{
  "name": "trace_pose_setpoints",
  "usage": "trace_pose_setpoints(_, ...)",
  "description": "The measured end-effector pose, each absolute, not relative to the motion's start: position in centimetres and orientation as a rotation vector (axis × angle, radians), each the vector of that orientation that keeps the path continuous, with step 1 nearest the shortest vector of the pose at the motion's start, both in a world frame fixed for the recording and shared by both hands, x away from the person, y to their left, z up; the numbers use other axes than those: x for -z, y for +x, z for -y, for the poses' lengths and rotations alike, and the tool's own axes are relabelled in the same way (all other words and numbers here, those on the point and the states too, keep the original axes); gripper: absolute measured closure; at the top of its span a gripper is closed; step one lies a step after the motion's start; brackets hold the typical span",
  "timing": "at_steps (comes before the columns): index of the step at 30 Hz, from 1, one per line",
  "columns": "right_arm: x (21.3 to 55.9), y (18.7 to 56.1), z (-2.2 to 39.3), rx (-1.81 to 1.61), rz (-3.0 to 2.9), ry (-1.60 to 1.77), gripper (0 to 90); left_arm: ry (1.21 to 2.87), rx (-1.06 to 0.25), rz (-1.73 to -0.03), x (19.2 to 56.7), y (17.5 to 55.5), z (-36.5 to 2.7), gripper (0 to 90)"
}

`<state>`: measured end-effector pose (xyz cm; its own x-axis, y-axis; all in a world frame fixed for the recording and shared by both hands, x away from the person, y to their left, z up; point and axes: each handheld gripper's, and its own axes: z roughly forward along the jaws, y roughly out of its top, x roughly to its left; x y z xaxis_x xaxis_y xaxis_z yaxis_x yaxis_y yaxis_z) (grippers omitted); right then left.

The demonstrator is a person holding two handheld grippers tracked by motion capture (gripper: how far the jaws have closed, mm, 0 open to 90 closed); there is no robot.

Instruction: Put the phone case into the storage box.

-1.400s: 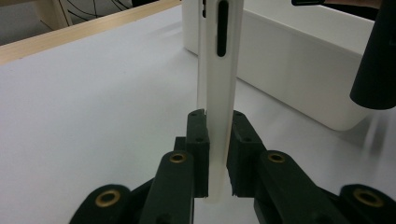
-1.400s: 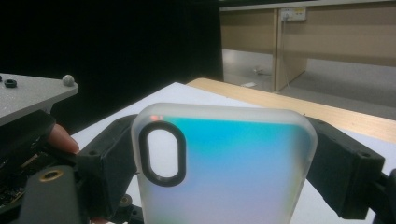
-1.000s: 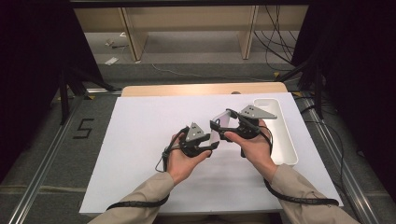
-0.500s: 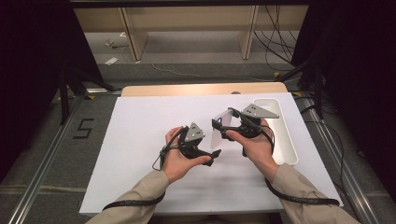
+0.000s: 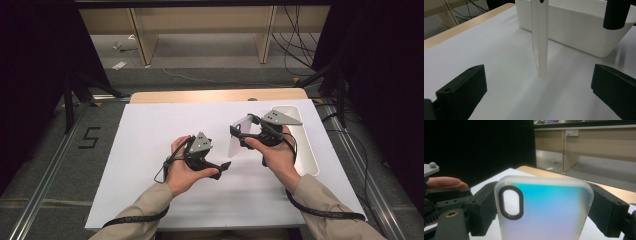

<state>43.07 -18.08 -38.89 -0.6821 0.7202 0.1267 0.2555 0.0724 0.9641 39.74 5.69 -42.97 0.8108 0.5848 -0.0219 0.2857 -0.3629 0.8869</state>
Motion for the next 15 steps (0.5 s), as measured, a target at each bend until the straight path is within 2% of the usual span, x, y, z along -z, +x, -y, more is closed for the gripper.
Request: trace_pose_setpoints(15,38.0,43.4,19.3,-1.652,-1.926,0.993,17.9,1.994,-0.341,-0.616,43.3,39.3,-7.9,0.0)
